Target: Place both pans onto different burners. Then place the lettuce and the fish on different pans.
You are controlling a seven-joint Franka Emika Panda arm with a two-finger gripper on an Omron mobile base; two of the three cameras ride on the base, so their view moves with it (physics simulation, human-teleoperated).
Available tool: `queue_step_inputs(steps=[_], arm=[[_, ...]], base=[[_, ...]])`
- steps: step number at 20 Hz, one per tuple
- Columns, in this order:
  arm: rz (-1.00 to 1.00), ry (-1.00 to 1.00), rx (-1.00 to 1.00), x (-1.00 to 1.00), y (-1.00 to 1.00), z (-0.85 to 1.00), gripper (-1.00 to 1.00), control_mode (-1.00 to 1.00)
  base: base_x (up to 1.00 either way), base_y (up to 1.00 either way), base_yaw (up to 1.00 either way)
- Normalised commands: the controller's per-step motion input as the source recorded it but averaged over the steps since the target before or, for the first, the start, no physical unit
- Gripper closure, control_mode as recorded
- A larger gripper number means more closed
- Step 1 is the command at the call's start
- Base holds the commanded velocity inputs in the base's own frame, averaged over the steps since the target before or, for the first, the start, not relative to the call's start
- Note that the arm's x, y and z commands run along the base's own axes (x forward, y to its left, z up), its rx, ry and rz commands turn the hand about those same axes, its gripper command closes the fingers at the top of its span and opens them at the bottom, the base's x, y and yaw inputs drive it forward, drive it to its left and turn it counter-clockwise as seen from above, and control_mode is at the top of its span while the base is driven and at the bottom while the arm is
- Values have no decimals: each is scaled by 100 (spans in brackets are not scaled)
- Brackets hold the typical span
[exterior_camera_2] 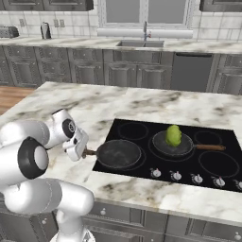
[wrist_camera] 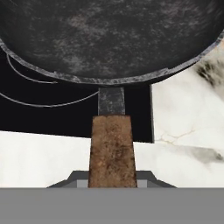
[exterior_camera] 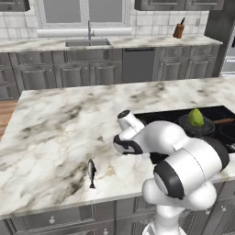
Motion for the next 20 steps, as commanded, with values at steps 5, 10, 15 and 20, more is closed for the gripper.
queue_step_inputs(steps=[5, 10, 15, 20], arm=[[0, 0, 0, 35, 0, -8, 100, -100], [0, 0, 0, 35, 0, -10, 100, -100], [0, 0, 0, 17, 0, -8, 100, -100], [0, 0, 0, 3, 0, -23, 100, -100]], base=[[0, 0, 0], [0, 0, 0], [0, 0, 0], [0, 0, 0]])
